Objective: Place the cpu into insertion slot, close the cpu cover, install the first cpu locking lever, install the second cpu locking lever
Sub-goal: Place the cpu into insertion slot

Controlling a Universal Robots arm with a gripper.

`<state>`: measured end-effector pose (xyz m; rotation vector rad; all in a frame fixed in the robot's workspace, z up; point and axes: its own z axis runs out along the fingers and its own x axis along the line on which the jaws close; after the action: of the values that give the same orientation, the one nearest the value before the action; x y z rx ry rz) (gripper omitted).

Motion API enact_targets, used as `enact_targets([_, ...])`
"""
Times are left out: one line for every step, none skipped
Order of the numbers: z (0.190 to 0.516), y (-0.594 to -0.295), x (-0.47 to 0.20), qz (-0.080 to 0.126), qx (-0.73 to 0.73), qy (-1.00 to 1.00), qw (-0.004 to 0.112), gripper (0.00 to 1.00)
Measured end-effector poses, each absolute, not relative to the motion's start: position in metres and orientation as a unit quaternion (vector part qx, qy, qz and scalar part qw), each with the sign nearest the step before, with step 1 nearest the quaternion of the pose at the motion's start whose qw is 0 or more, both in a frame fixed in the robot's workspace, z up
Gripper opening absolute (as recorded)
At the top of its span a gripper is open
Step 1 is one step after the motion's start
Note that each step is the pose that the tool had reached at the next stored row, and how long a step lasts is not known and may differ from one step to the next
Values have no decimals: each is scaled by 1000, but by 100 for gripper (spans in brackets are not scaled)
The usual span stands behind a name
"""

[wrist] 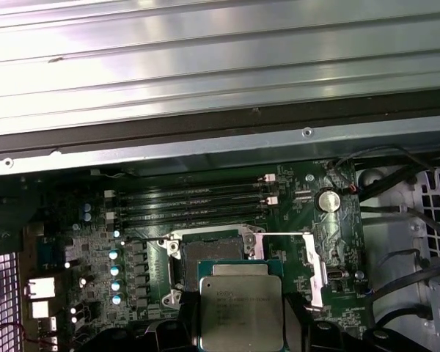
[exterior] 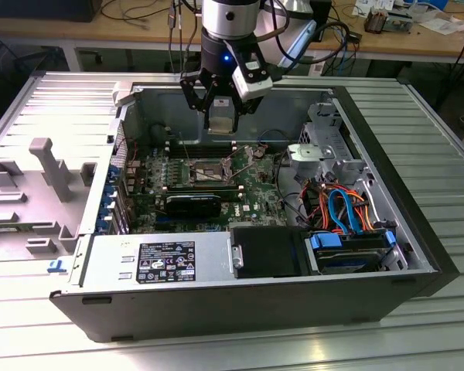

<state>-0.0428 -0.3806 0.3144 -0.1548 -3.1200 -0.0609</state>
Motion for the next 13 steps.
enact_targets([314, -381, -43, -19, -50, -999, 9, 54])
enact_targets([314, -381, -43, -19, -51, -998, 9, 54])
enact_targets([314, -381, -43, -20, -52, -998, 9, 54])
enact_targets([314, -381, -43, -20, -54, -998, 8, 54])
enact_targets([314, -381, -43, -20, -55, -998, 8, 54])
enact_targets([314, -381, -43, -20, -56, -998, 8, 54])
enact_targets([314, -381, -43, -20, -57, -998, 8, 54])
enact_targets([314, -381, -43, -20, -58, -998, 8, 54])
enact_targets([314, -381, -43, -20, -58, -998, 8, 54])
enact_targets([314, -381, -43, -20, -59, -998, 8, 54])
enact_targets([314, -381, -43, -20, -59, -998, 8, 54])
enact_targets([314, -381, -43, -20, -60, -998, 8, 54])
enact_targets([314, -381, -43, -20, -60, -998, 8, 54])
